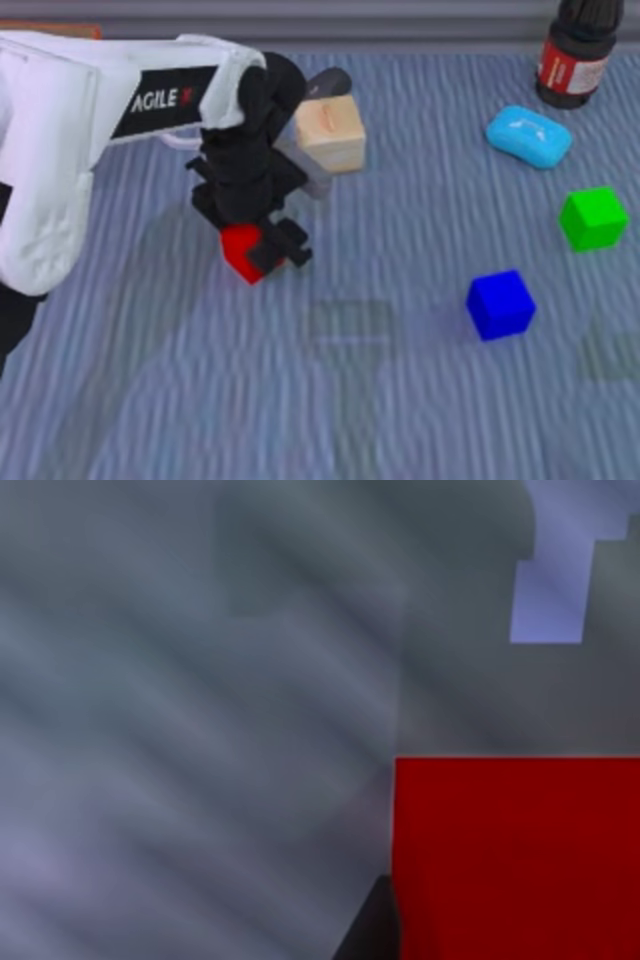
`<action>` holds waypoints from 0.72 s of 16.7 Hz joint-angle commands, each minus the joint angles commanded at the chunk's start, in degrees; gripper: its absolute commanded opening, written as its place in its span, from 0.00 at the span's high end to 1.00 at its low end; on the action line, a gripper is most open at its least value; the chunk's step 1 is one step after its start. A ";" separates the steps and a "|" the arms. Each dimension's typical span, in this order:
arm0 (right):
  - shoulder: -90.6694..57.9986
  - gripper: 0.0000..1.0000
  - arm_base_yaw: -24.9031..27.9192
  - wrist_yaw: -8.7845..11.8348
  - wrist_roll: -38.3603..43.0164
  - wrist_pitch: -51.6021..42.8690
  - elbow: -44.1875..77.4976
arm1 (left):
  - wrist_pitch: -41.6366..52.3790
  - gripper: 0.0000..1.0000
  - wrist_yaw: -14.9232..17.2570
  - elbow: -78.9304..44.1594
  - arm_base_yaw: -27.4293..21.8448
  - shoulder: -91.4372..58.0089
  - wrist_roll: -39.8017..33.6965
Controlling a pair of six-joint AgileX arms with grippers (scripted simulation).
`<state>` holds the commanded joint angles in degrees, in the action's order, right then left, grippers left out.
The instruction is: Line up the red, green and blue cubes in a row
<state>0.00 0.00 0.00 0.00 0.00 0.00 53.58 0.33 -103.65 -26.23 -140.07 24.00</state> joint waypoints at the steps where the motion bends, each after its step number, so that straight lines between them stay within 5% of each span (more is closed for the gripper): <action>1: 0.00 0.00 0.00 0.00 0.00 0.00 0.00 | 0.00 1.00 0.00 0.00 0.00 0.00 0.00; 7: 0.00 0.00 0.00 0.00 0.00 0.00 0.00 | 1.58 1.00 0.48 -1.13 0.07 1.73 -0.19; 12: 0.00 0.00 0.00 0.00 0.00 0.00 0.00 | 11.55 1.00 0.44 -7.21 0.94 4.87 -0.36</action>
<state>0.00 0.00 0.00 0.00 0.00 0.00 65.13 0.77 -110.86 -25.29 -135.20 23.64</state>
